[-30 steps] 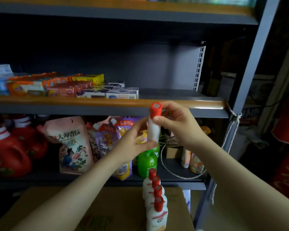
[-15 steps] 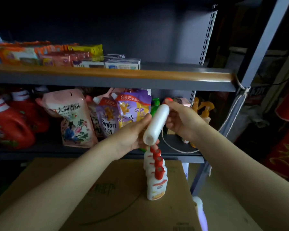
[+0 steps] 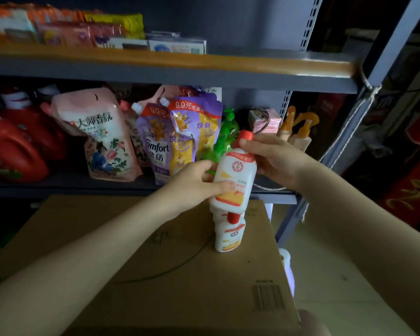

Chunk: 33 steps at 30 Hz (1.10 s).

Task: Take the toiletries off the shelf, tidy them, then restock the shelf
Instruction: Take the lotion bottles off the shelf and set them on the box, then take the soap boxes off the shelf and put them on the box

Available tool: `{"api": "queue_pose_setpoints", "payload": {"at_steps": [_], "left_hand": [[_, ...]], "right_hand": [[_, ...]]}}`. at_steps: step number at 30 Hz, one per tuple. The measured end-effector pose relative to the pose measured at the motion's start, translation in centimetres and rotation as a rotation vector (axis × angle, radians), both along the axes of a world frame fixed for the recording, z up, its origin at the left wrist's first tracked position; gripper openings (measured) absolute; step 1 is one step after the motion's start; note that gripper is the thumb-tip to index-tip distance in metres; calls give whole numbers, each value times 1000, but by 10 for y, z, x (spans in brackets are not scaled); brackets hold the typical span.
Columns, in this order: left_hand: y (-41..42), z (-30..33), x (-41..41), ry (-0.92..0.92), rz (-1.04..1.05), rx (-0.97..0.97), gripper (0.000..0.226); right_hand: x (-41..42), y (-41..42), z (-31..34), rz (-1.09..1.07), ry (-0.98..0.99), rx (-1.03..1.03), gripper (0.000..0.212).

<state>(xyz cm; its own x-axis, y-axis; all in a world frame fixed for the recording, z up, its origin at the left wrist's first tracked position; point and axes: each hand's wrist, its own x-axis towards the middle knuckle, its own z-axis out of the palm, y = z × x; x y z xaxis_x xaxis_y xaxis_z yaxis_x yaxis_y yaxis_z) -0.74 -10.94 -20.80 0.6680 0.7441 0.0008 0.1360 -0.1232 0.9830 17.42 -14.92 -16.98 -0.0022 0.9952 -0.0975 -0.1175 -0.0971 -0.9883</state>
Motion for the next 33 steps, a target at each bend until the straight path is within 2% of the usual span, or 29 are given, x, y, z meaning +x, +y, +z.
{"api": "queue_pose_setpoints", "payload": {"at_steps": [3,5,7,11,14,17,20,24,26,29,31,33], "left_hand": [[-9,-19,-9,114,9,227,38],[-14,-31,-15,181,17,443,39],[-19,-35,-20,173,23,602,32],[-20,-33,-21,6,19,537,14],[-13,-35,-18,10,34,554,4],[-4,-44,-15,41,38,549,23],[3,-51,-13,62,49,567,26],[14,-42,-15,122,58,647,14],[21,-23,-17,154,65,774,15],[39,16,-23,216,164,1093,28],[58,44,-28,286,272,1300,40],[80,67,-36,413,386,1405,58]], "right_hand": [[-5,-17,-5,-6,-198,122,33],[-8,-29,-13,-16,-368,256,31],[-11,-41,-22,52,-562,382,32],[-11,-58,-39,92,-781,418,34],[-9,-64,-52,126,-923,401,36],[-10,-68,-68,138,-1051,400,37],[-10,-70,-79,112,-1087,391,37],[-5,-65,-59,110,-1091,450,48],[-4,-55,-34,84,-1086,532,41],[-9,-25,7,-5,-1176,662,20],[-18,3,34,-117,-1198,740,15],[-27,31,60,-258,-1165,808,13]]}}
